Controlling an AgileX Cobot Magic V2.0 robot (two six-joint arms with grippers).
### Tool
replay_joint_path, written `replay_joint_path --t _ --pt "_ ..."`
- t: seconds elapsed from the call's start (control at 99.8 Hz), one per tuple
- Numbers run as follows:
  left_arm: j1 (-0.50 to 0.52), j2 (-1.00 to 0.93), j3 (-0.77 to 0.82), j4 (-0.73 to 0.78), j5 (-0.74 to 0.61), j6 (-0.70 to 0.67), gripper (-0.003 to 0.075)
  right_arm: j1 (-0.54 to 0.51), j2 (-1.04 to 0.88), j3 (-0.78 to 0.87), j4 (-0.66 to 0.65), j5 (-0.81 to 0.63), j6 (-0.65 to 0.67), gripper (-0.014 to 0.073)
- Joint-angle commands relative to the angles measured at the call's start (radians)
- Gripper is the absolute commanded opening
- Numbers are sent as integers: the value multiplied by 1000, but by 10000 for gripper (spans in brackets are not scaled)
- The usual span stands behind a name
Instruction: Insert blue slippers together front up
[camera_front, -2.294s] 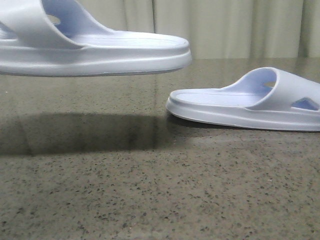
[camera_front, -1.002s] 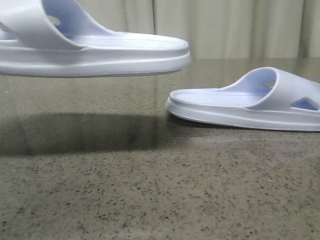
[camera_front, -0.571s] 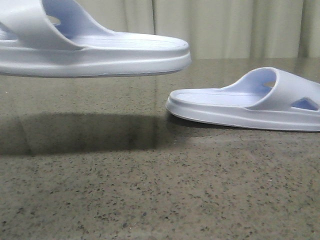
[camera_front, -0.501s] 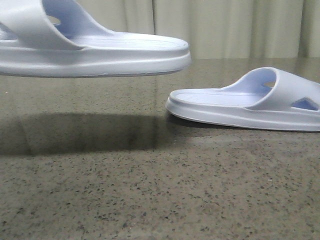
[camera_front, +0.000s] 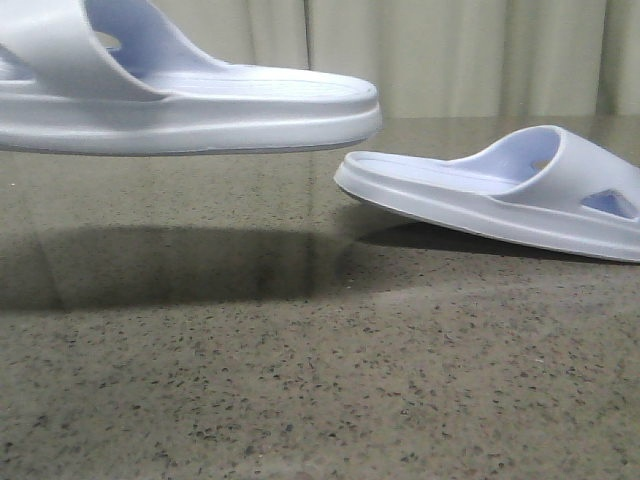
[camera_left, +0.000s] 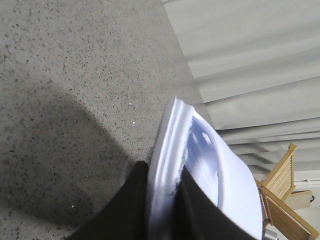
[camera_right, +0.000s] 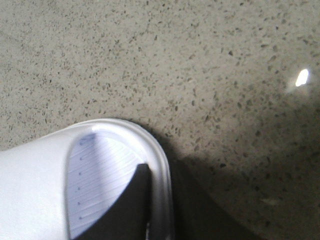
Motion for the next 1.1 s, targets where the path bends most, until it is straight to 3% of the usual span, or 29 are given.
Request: replay_joint_path --t 0.0,0.291,0.671,1.092 --pt "-5 -6 -26 -51 19 -1 16 2 -1 -15 -2 3 -3 -108" --pt "-5 -6 -26 -46 19 -1 16 2 -73 -27 2 -59 -3 -107" --pt "-5 -6 -26 -47 19 -1 16 2 -287 -201 2 -45 -3 -107" --pt "-5 -6 -26 -70 37 -2 16 2 -445 -276 33 201 -3 -107"
